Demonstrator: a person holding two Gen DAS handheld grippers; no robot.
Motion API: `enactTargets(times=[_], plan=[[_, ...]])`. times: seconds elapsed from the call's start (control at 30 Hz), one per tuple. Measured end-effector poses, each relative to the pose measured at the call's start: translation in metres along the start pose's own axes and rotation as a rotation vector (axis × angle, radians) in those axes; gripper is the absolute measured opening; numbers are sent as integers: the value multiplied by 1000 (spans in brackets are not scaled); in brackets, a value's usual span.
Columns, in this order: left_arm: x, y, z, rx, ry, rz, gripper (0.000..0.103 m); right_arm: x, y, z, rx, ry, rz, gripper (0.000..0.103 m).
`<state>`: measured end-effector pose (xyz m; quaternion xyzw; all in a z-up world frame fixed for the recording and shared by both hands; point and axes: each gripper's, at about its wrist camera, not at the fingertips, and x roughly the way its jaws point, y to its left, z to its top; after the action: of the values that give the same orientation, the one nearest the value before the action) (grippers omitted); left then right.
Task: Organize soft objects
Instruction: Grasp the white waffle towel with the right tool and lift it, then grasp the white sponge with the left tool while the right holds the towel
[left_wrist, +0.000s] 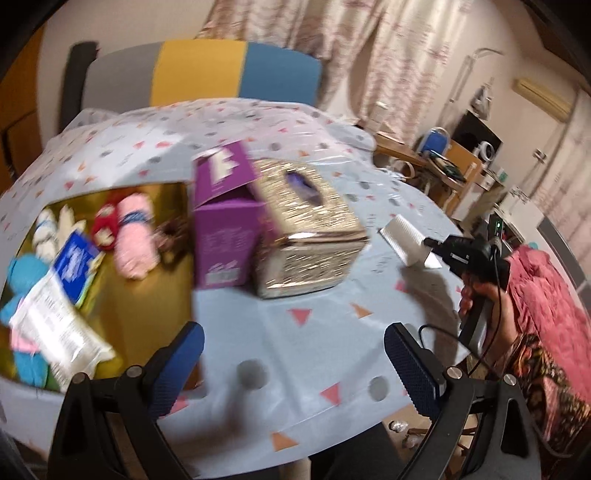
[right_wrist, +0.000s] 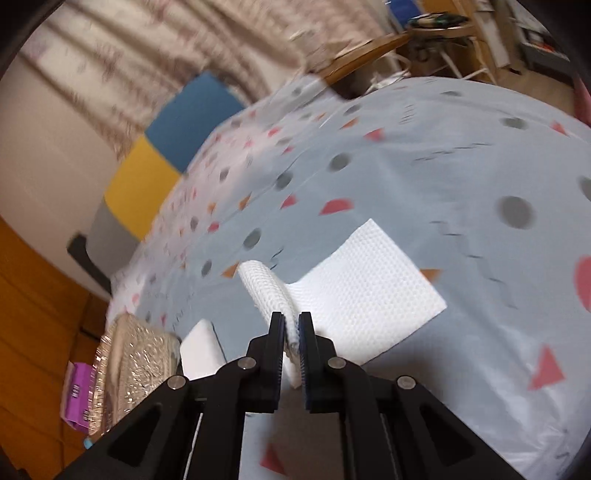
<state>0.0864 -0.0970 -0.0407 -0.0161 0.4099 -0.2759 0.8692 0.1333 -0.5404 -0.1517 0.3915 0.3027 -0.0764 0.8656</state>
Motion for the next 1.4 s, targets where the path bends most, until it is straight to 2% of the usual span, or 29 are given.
enactTargets(times=[0.1,0.2,0.27,0.33,0.43,0.47,0.5,0.63,0.67,0.73,0.77,0.83,1.0,1.17,1.27,1.4], plan=[[10,-29,12,54,11,-30,99,-16,-25,-5,37,-41,-34,7],[21,-60,26,112,23,-70,99,-21,-35,-7,7,-70,-115,7],[27,-80,38,148,13,-72,99,-21,-39,-7,-1,-71,-134,9],[33,-98,52,182,9,-71,99,-20,-41,-8,0,-73,-136,18],[45,-118,71,201,23,-70,99,-22,-32,-11,-40,-76,-95,25],[50,-123,77,203,31,-62,99,-22,-24,-11,-80,-84,-118,35],[57,-127,84,200,38,-54,99,-21,-19,-12,-108,-84,-144,41],[82,-141,111,186,62,-24,99,8,3,-14,-257,24,-252,41],[88,-143,116,182,68,-21,99,11,5,-16,-284,24,-262,40],[105,-148,126,167,97,-15,101,14,8,-20,-340,9,-245,24],[116,-150,131,155,125,-13,101,14,5,-21,-329,2,-233,17],[139,-152,138,136,187,3,101,10,-4,-21,-290,-17,-205,11],[194,-161,152,119,293,65,101,2,-28,-17,-171,-53,-127,6],[251,-153,147,65,448,200,101,2,-33,-18,-150,-60,-98,6],[265,-154,145,68,454,271,100,3,-36,-17,-132,-64,-76,6],[280,-160,145,85,460,324,102,4,-39,-17,-121,-67,-59,6]])
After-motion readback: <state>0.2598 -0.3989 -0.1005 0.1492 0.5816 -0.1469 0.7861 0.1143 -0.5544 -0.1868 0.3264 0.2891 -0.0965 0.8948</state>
